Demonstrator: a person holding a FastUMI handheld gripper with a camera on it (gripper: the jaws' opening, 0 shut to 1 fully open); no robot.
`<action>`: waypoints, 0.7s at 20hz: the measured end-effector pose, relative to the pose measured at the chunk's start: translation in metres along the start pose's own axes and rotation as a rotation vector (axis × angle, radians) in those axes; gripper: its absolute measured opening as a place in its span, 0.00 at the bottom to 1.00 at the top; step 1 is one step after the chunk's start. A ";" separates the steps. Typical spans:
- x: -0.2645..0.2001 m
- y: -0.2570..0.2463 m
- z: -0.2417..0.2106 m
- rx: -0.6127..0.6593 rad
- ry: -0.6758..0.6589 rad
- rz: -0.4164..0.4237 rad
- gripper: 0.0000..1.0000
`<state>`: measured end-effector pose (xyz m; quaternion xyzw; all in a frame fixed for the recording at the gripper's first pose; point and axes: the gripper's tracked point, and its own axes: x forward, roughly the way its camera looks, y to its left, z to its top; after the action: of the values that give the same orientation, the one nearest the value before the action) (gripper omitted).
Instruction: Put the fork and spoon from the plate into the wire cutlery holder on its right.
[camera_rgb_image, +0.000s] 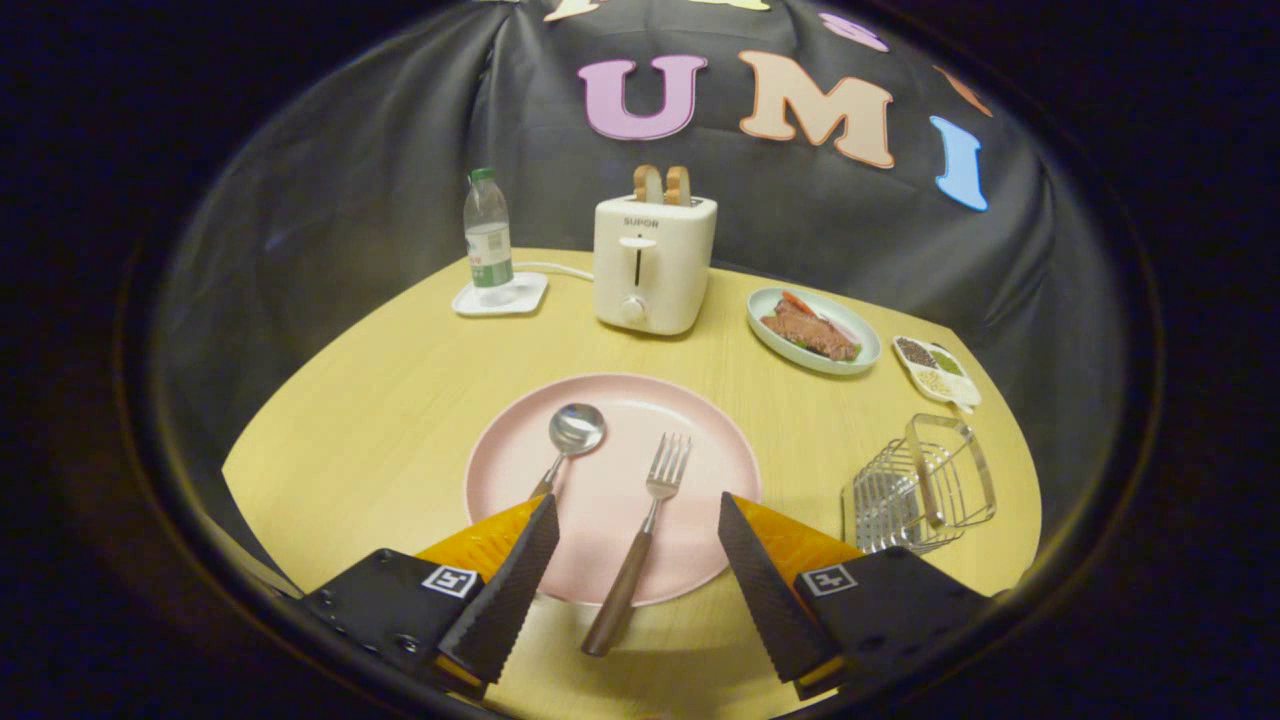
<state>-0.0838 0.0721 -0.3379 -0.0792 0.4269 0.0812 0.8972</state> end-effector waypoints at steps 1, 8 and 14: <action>0.002 -0.001 -0.005 0.004 0.017 -0.006 1.00; 0.018 -0.001 -0.023 0.006 0.104 -0.027 0.90; 0.026 0.004 -0.033 0.007 0.169 -0.037 0.58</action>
<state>-0.0935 0.0706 -0.3791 -0.0906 0.4999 0.0561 0.8595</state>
